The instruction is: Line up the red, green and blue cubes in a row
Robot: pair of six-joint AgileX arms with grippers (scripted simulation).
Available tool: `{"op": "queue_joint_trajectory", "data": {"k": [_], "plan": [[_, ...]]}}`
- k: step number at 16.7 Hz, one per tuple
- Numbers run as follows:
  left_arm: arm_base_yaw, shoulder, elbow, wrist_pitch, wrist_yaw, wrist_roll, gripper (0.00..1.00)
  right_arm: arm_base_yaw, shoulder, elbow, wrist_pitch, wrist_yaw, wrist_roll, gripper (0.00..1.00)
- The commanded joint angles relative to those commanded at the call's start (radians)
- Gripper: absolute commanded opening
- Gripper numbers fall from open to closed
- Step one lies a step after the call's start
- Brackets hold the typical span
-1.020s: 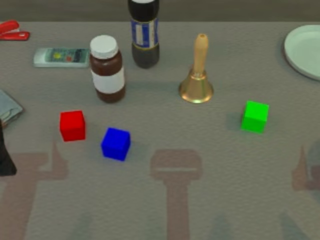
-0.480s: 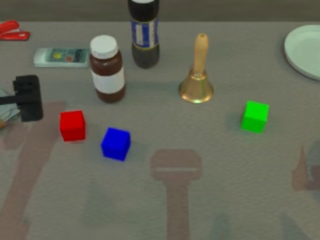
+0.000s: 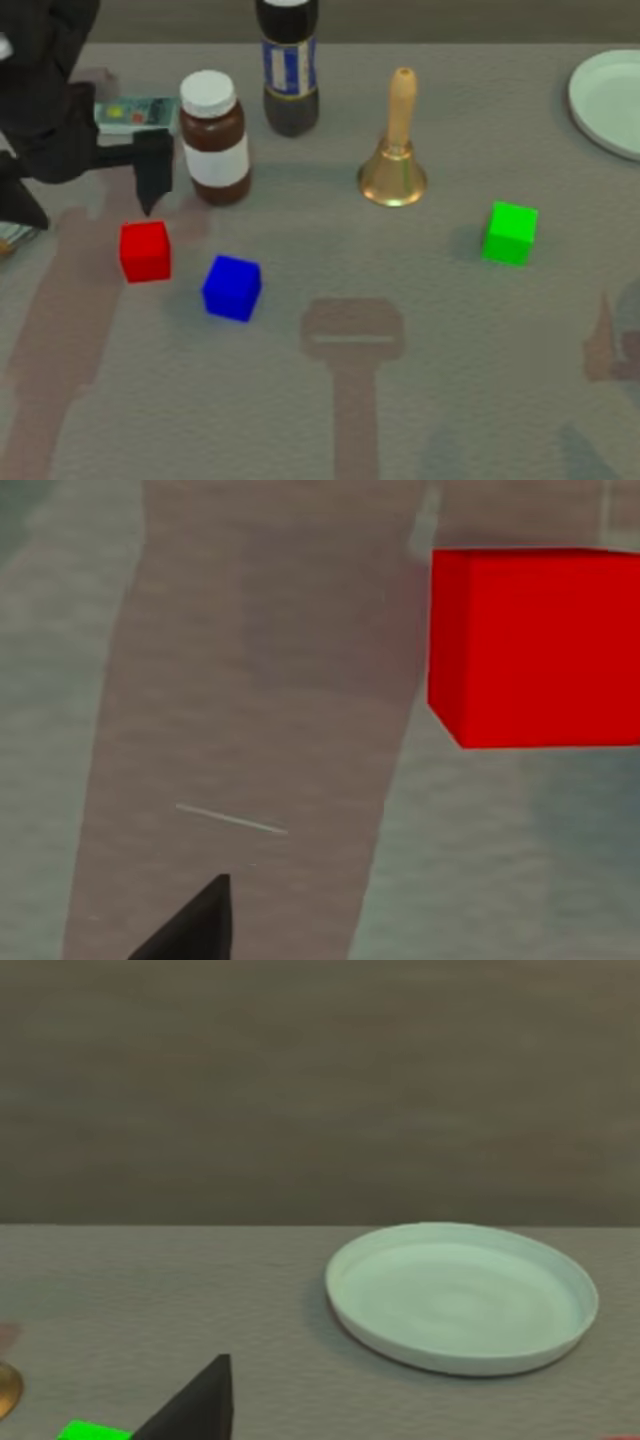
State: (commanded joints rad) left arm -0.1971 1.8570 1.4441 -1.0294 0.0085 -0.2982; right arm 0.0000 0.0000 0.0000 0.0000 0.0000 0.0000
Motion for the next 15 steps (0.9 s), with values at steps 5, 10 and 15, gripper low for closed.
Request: {"op": "queue_joint_trajectory", "data": {"k": [5,10,15], "plan": [[-0.021,0.237,0.222,-0.105,-0.005,-0.042,1.0,0.0,0.0,0.0,0.0,0.0,0.0,1.0],[-0.023,0.264,0.25,-0.115,-0.006,-0.047,1.0,0.0,0.0,0.0,0.0,0.0,0.0,1.0],[-0.021,0.29,0.201,-0.042,-0.006,-0.044,1.0,0.0,0.0,0.0,0.0,0.0,0.0,1.0]]}}
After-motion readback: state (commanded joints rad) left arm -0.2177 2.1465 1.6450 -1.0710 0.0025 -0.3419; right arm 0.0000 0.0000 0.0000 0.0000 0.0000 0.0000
